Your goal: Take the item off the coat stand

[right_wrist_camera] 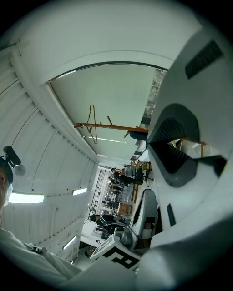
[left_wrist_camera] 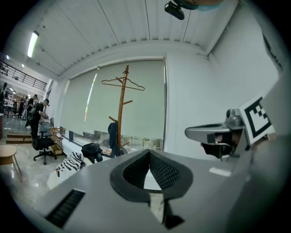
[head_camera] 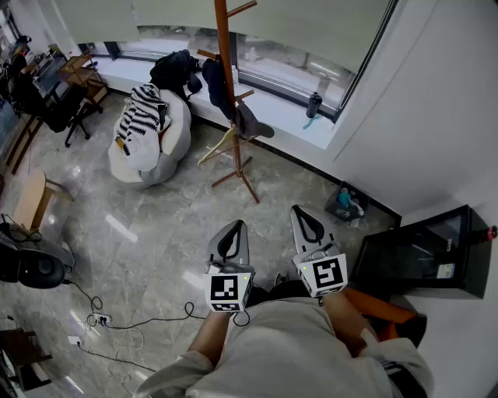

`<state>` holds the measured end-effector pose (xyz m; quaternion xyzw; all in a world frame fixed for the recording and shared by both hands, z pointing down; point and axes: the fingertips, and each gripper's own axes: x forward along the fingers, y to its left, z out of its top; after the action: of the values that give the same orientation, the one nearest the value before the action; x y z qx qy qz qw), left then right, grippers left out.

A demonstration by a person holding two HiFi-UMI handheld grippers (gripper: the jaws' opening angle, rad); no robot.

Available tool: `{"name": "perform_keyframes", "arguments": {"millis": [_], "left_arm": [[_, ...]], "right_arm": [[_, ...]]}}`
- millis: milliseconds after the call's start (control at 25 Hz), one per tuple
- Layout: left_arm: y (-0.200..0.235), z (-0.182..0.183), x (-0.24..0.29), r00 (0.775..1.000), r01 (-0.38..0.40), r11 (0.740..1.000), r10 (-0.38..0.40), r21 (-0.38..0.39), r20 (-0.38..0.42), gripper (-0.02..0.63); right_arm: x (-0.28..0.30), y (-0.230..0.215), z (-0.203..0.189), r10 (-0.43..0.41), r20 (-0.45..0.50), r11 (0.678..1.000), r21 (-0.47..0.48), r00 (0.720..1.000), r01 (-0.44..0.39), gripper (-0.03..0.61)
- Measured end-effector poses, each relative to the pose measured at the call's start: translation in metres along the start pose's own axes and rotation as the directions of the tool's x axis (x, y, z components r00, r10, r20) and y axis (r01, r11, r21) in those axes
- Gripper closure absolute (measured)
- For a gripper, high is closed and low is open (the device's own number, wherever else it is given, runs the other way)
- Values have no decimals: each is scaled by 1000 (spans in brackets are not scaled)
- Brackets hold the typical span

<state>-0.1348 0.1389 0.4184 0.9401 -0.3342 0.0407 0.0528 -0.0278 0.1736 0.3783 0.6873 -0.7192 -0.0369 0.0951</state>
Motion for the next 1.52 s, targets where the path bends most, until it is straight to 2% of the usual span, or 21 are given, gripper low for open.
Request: {"name": "perform_keyframes", "arguments": {"millis": [400, 640, 840, 1040, 1200, 1520], "left_arm": [[-1, -9, 0, 1000, 23, 1000, -23, -10, -18, 605], [6, -22, 0, 998, 34, 999, -35, -19, -52, 606], [-1, -28, 14, 996, 65, 998, -66, -25, -64, 606], [-10, -29, 36, 993, 74, 997, -76, -26, -96, 606], [4, -21, 61, 993, 36, 999, -37, -7, -112, 606], [20, -5, 148, 994, -14, 1000, 14, -1, -113, 604]], "right_arm": [[-4, 1, -8, -20, -21, 1000, -9, 1000, 19, 574], [-5, 13, -12, 10, -19, 1000, -5, 1000, -10, 574], [-2, 5, -28, 14, -70, 1000, 3, 997, -14, 574], [15, -13, -33, 40, -73, 999, 21, 997, -38, 574], [49, -30, -33, 69, -35, 996, 52, 997, -67, 574], [111, -98, -40, 120, 3, 991, 66, 993, -120, 574]]}}
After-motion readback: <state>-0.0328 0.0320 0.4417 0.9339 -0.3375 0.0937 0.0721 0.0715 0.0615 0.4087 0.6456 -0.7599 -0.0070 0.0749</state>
